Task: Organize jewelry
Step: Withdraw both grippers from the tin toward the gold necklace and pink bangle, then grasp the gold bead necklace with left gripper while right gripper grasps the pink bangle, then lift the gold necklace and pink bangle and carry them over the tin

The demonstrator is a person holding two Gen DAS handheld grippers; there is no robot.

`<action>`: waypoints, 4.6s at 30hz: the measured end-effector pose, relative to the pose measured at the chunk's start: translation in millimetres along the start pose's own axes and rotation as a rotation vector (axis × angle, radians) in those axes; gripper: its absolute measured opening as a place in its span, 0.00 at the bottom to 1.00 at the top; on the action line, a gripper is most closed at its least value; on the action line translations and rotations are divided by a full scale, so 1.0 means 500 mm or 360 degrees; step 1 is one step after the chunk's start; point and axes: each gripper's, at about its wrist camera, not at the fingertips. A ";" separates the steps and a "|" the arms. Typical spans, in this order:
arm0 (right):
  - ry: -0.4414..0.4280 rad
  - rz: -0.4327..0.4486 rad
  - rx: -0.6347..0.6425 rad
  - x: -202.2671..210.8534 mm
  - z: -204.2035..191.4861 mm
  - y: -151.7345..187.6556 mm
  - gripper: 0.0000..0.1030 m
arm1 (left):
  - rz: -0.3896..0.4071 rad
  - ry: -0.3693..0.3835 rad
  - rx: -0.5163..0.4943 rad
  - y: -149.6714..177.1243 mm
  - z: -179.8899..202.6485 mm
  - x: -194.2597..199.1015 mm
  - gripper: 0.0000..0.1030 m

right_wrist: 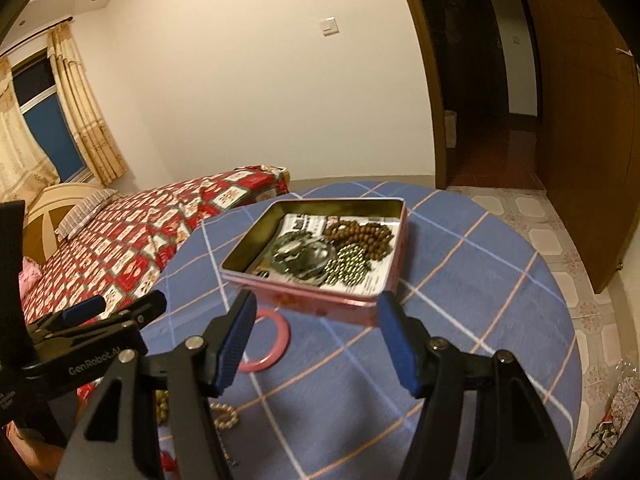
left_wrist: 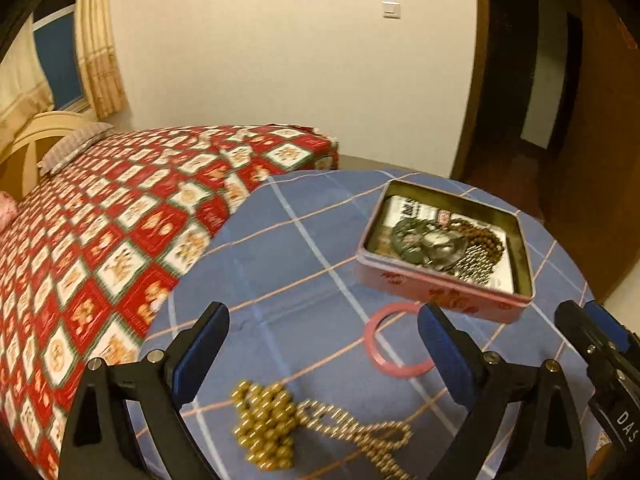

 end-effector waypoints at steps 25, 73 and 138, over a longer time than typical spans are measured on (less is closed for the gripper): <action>0.0024 -0.0053 0.0102 0.005 -0.043 0.073 0.64 | 0.0100 -0.0110 -0.0008 0.096 -0.048 0.036 0.93; 0.0020 -0.0298 0.0177 -0.082 -0.041 0.091 0.56 | -0.0226 -0.0021 -0.0213 0.157 -0.106 -0.130 0.59; 0.0046 -0.0059 0.0099 -0.015 -0.040 -0.011 0.12 | 0.0263 0.0650 -0.0112 0.069 -0.160 0.030 0.10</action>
Point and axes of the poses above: each gripper's, at about its wrist camera, not at the fingertips, and x roughly against the way its jaws point, z to its right, y to its underside, and after that the axes turned 15 degrees about -z, right-handed
